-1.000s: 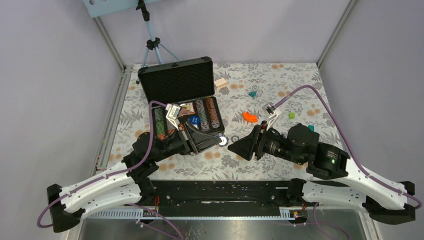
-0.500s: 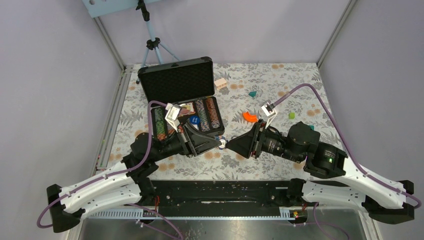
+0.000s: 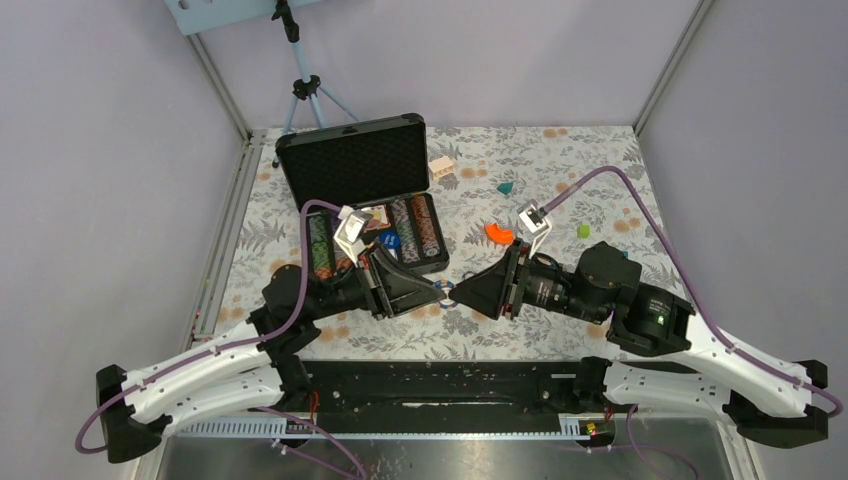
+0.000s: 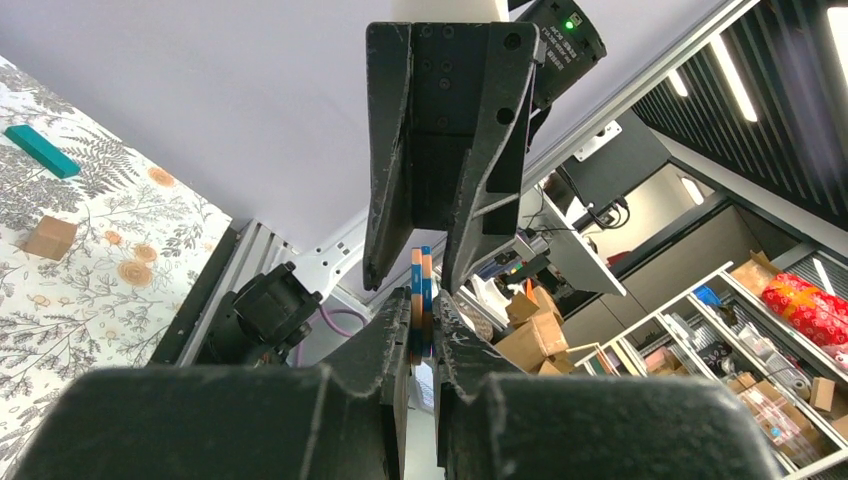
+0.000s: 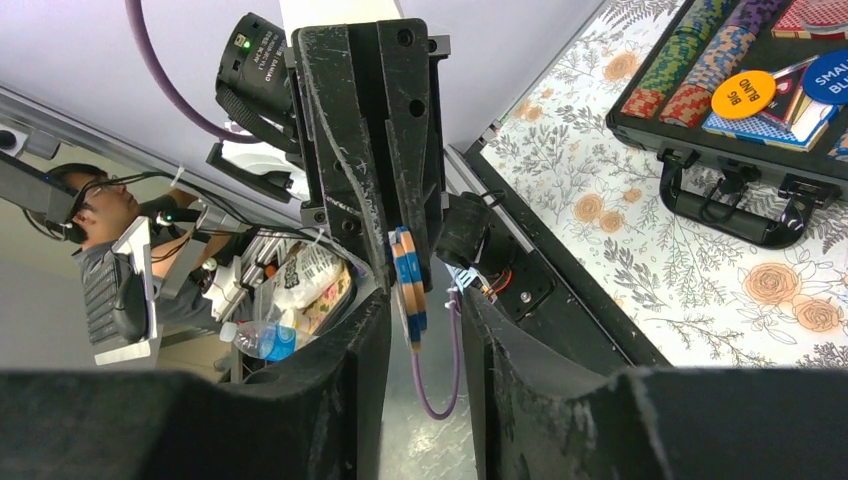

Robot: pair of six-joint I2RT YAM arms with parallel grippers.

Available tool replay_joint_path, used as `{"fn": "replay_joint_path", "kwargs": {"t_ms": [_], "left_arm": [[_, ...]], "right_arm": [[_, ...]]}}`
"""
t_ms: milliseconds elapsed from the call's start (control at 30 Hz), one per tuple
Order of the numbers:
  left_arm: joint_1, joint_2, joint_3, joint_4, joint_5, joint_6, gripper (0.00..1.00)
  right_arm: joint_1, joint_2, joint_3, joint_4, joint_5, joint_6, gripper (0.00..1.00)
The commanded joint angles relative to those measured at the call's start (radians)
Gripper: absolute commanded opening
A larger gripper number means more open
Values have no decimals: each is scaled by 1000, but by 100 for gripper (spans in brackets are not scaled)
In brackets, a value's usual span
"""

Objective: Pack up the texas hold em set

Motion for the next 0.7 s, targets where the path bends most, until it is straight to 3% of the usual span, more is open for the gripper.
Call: {"fn": "replay_joint_path", "kwargs": {"t_ms": [0,333,500,567,667], "left_arm": [[-4,4,43,90,47,-9,0],[-4,12,49,97,62,-10,0],[-4,15,47,85,54,-6,2],[-5,11,47,68,45,2,12],[-4,-7,51,19,21,25,45]], "right_arm": [[-6,16,35,65,-45,-13,38],[-6,31,34,81,-63,-12,25],[-6,36,33,89,-64,-9,0],[-6,33,32,89,-56,-15,0],[-6,24,30,85,-31,-38,0]]}}
